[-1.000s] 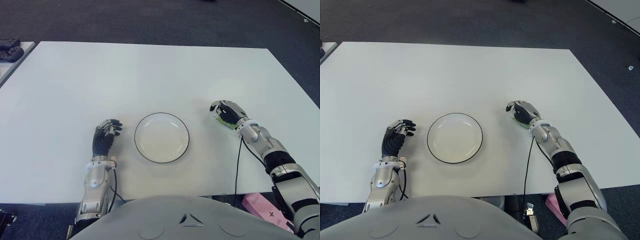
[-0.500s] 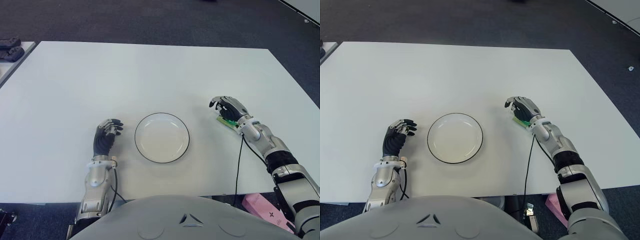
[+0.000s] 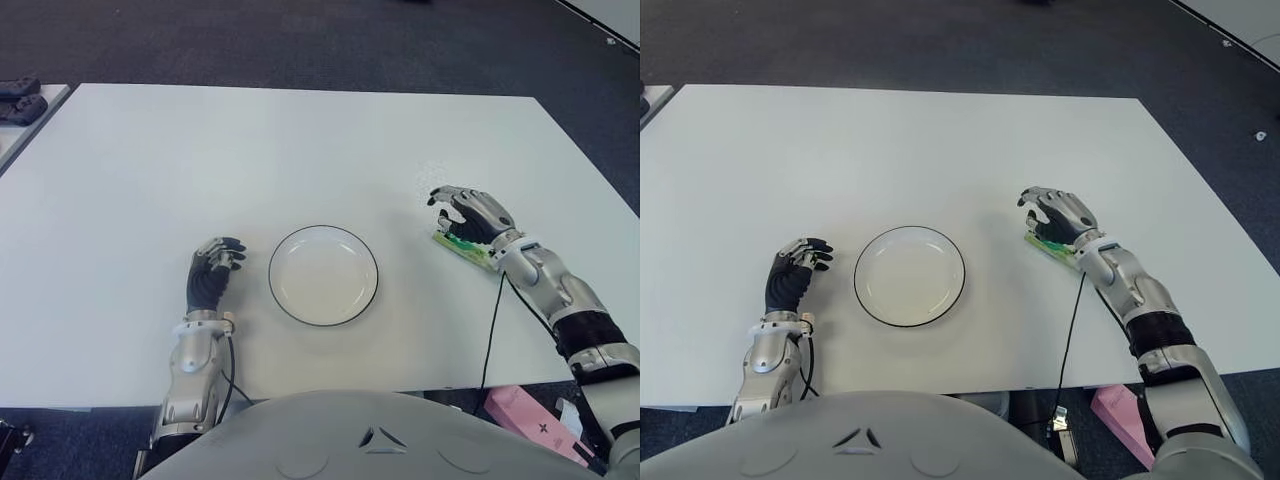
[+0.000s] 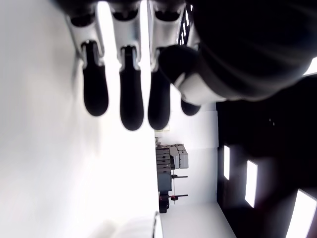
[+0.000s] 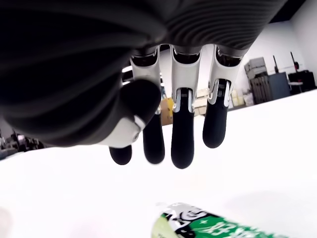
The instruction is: Put the toothpaste on the table into the plate.
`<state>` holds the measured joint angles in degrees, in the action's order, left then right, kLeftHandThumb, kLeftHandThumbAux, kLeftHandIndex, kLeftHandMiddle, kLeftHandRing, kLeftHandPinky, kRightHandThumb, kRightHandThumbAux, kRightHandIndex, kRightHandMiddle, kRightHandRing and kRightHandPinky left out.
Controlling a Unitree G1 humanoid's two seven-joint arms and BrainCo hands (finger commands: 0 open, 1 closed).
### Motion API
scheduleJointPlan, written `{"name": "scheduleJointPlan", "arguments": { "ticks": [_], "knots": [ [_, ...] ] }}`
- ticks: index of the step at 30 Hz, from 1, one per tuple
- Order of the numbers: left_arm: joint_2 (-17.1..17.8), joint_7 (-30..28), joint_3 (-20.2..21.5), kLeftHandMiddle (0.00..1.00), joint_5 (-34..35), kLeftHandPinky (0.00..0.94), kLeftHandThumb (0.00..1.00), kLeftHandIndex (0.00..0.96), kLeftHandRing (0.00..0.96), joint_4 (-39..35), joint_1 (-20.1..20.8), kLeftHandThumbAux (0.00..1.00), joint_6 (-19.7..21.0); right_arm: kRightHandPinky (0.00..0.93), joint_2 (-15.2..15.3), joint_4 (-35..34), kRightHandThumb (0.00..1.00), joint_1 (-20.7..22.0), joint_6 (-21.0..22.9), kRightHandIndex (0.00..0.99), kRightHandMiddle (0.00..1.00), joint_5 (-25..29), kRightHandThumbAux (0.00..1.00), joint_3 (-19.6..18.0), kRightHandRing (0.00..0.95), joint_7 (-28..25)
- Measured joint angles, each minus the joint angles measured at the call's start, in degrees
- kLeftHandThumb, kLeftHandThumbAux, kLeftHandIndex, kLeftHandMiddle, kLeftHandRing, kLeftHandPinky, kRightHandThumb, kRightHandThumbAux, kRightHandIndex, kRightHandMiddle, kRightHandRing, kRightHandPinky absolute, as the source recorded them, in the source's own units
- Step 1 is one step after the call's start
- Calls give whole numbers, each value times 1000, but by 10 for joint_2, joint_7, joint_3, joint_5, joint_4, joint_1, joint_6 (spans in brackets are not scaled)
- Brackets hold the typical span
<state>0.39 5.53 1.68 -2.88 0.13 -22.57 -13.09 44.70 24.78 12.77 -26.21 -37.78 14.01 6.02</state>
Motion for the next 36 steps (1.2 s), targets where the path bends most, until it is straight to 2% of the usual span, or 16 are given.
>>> {"name": "scheduleJointPlan", "arguments": {
  "ticks": [8,12,15,21,23,28,36],
  "knots": [
    [0,0,-1,467,0,490,836,421,504,2,1,677,-3,2,8,-88,534,-46,49,1,0,35,336,-45,0,-60],
    [0,0,-1,467,0,492,835,419,504,4,2,678,-6,0,5,-165,511,-93,111,0,0,70,295,-82,0,-108],
    [1,0,-1,468,0,493,835,418,505,5,2,678,-7,0,-2,-237,473,-132,176,0,0,89,269,-108,0,-146],
    [1,0,-2,468,-1,493,835,418,506,10,3,678,-11,0,-10,-332,408,-187,279,0,0,88,247,-140,0,-203],
    [2,0,-2,467,-1,492,836,420,504,11,3,678,-11,0,-11,-342,388,-196,305,0,0,84,247,-143,0,-215],
    [2,0,-3,464,-1,490,837,425,500,11,3,678,-11,0,-10,-340,344,-208,338,0,0,62,251,-142,0,-228],
    [2,0,-3,461,-5,485,838,434,494,11,4,676,-10,0,-8,-376,284,-217,425,0,0,11,272,-132,0,-284]
  ]
}}
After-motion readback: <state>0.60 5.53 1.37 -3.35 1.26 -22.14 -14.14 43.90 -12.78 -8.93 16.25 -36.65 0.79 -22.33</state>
